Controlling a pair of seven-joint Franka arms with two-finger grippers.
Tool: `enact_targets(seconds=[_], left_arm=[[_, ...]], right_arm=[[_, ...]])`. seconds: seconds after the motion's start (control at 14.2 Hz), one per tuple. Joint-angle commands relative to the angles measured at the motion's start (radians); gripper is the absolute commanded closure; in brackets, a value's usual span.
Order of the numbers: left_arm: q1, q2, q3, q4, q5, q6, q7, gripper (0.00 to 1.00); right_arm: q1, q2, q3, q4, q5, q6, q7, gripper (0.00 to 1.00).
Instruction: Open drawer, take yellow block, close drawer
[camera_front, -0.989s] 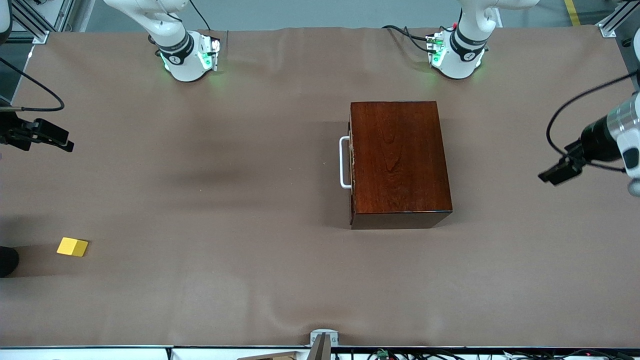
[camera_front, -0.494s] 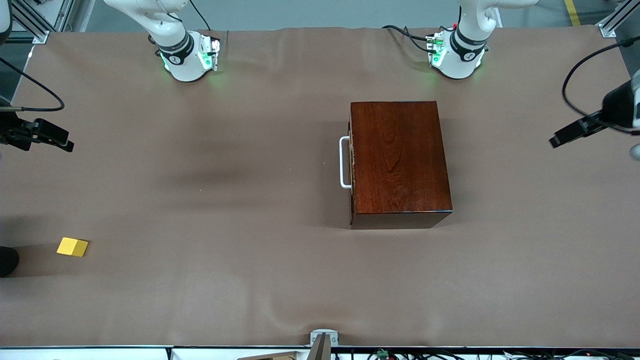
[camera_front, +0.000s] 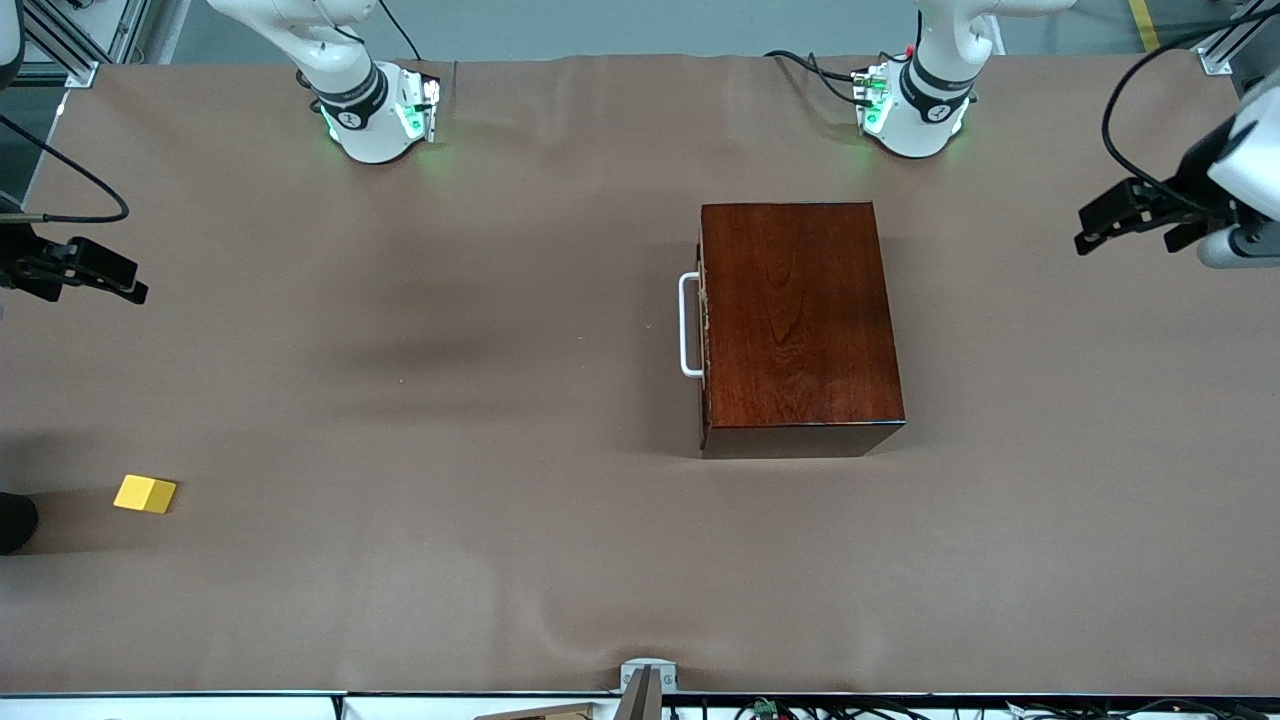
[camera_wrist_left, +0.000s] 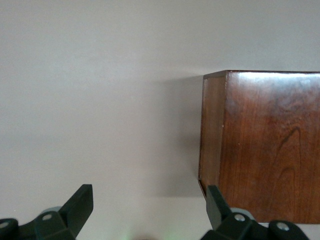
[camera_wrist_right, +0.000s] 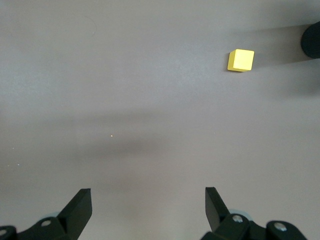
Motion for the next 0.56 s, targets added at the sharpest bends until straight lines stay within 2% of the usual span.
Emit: enact_targets(seconds=[0.0,0.49], left_arm=[[0.041,-0.015,-0.022,0.008,0.017,-0.032,0.030,0.00],[0.058,-0.015,-0.039,0.007,0.004,-0.033,0.038,0.00]], right_arm=[[-0.007,-0.002,0.006,0.008,-0.012,-0.011,-0.006,0.00],[-0.007,-0.002,0.006,0.008,-0.012,-0.011,-0.006,0.00]])
